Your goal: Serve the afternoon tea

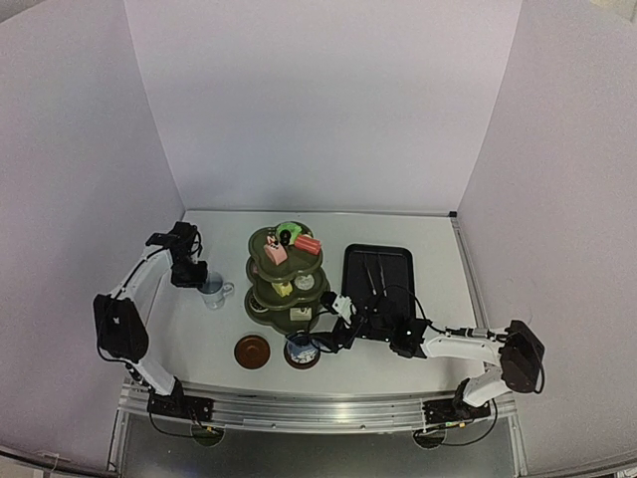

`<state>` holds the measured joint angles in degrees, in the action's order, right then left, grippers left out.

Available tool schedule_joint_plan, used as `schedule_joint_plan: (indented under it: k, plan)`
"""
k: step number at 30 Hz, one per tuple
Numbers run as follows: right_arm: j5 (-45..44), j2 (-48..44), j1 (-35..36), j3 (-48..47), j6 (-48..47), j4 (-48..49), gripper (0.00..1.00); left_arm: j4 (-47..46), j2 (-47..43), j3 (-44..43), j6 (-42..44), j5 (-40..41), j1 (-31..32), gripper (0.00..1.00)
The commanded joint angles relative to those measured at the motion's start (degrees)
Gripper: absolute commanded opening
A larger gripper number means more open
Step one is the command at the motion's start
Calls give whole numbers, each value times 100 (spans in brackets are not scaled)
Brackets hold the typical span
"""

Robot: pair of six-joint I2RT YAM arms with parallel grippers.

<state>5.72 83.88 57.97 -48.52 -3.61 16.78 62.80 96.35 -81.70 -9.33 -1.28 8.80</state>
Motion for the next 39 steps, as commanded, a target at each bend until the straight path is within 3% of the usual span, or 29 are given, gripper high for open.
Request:
schedule_joint_plan:
  k: [1, 8, 15, 27, 39]
  plan:
    - [-250, -3, 140, -283, 109, 54, 94, -224, -1526, 767, -834, -181, 732, 0]
    - [-513, -91, 295, -241, 173, 54, 94, -590, -2549, 1684, -1824, 117, 2298, 0]
    - [-572, -371, 313, -79, 199, 34, 94, -621, -2562, 2306, -2302, -452, 2844, 0]
    - [-1104, -717, 482, 178, 317, -54, 94, -1779, -2474, 2921, -1926, -871, 2883, 0]
    - [-1367, -845, 678, 290, 572, -142, 94, -1229, -2628, 3375, -2101, -618, 2882, 0]
